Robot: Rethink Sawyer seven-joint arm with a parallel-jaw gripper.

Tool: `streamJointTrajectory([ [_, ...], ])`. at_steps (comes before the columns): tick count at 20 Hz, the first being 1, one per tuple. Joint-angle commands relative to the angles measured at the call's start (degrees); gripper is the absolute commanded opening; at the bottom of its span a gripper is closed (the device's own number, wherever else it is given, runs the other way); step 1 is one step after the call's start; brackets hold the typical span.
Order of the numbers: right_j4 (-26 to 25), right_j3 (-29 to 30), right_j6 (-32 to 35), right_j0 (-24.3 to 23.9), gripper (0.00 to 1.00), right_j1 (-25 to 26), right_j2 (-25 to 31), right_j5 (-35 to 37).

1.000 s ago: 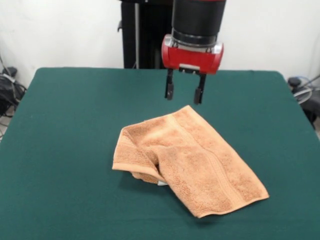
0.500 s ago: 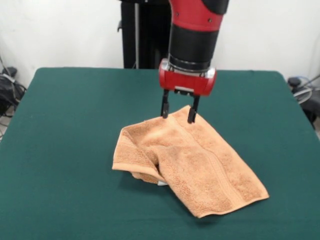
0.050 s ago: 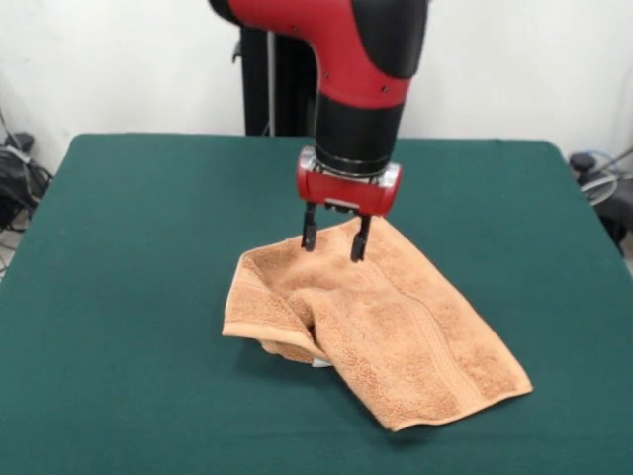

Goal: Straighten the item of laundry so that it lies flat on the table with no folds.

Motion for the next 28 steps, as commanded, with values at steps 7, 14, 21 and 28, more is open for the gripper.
streamJointTrajectory([
  [7, -0.27, -2.86, 9.05, -1.71, 1.00, 5.15, 4.99, -3.17],
  [14, 0.83, -6.08, 9.43, -0.15, 1.00, 6.61, 3.50, -0.44],
  [21, 1.17, -5.90, 9.75, 0.12, 1.00, 5.70, 3.69, 1.07],
  [28, 0.57, -0.13, 10.53, 0.97, 1.00, 1.47, 3.45, 2.08],
])
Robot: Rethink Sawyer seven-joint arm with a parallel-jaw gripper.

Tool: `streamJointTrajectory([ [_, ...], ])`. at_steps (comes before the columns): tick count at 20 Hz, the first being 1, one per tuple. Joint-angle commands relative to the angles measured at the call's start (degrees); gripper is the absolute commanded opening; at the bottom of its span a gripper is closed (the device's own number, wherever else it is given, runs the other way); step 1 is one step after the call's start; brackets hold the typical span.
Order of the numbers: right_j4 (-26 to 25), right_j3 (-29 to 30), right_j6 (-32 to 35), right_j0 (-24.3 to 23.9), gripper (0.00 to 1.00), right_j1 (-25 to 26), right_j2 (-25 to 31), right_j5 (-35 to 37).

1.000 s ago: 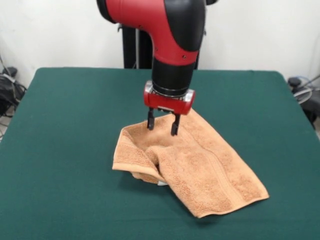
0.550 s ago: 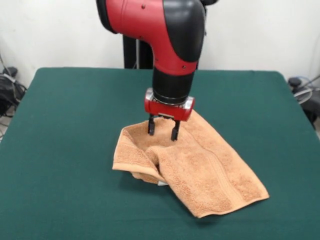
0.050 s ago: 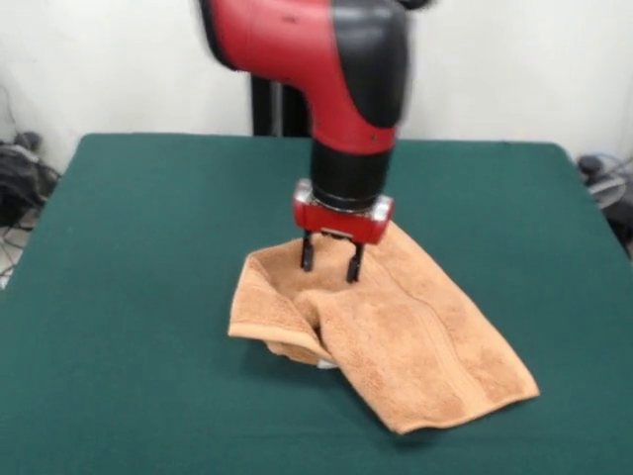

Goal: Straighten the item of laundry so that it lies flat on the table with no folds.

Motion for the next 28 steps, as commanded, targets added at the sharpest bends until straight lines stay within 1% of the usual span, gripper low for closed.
streamJointTrajectory([
  [1, 0.24, 2.97, 10.26, 1.27, 1.00, -4.08, 3.41, 2.30],
  [7, -1.06, 8.23, 10.54, 0.47, 1.00, -6.12, 4.30, -1.25],
  [12, -2.64, 10.98, 10.77, -0.94, 1.00, -5.36, 4.91, -6.08],
  [21, -4.11, 12.58, 10.80, -2.54, 1.00, -2.36, 5.27, -11.29],
  [28, -3.92, 13.14, 10.78, -2.65, 1.00, -1.93, 5.40, -12.16],
])
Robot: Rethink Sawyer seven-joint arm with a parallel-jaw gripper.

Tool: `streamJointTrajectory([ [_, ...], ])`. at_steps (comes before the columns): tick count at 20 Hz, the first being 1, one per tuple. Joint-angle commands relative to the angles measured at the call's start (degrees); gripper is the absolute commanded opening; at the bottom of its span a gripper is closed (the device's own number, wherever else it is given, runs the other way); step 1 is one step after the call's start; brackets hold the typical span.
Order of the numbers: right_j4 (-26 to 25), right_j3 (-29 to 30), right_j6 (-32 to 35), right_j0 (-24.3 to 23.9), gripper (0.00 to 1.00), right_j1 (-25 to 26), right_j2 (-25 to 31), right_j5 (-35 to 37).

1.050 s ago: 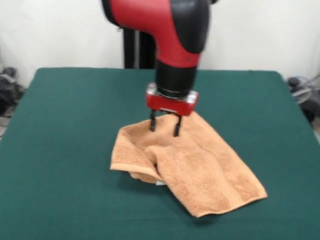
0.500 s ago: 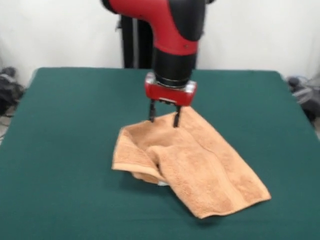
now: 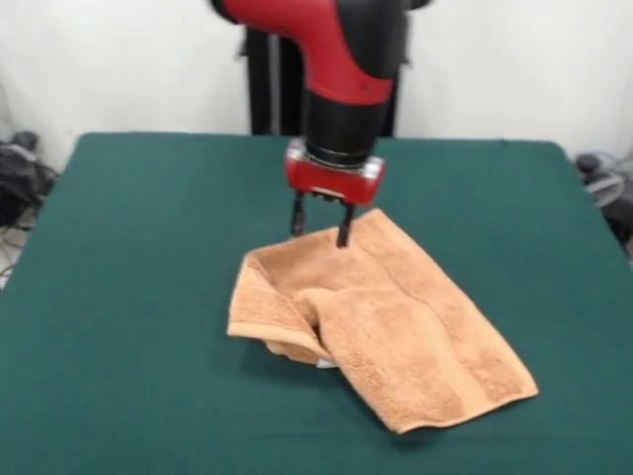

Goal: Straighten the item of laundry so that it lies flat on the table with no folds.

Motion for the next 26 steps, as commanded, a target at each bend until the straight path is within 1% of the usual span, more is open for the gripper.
streamJointTrajectory([
  [1, -1.95, 3.82, 10.81, -1.08, 1.00, 2.70, 5.32, -3.62],
  [18, -1.02, 4.05, 11.56, 0.39, 1.00, 2.92, 4.49, -3.88],
  [26, -1.15, 4.59, 12.13, 0.70, 1.00, 3.47, 4.60, -5.26],
])
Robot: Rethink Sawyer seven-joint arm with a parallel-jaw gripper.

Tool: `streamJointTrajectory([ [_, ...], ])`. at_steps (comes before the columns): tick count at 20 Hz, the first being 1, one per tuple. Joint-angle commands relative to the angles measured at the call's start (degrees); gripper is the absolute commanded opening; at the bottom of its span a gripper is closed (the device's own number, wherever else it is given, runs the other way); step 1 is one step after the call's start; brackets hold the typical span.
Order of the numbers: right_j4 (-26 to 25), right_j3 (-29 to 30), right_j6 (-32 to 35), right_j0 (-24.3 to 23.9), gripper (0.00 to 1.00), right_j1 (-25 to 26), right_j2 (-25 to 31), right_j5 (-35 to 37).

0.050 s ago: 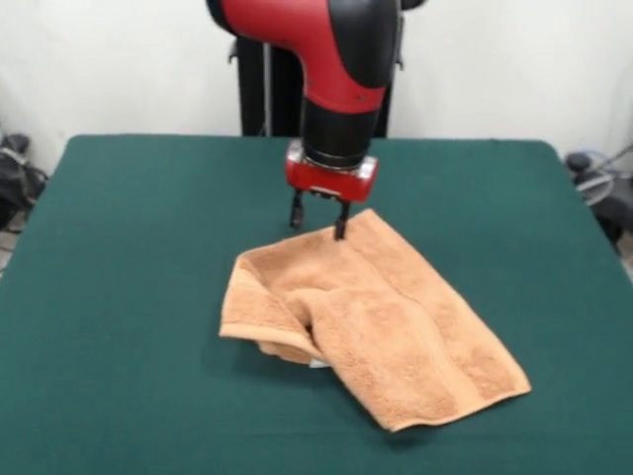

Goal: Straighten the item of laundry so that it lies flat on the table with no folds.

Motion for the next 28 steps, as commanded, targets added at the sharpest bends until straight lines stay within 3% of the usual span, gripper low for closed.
streamJointTrajectory([
  [1, -0.90, 2.60, 12.18, 0.68, 1.00, 1.09, 4.56, -4.80],
  [28, 0.83, 0.54, 11.89, 1.94, 1.00, 1.20, 3.82, -1.71],
])
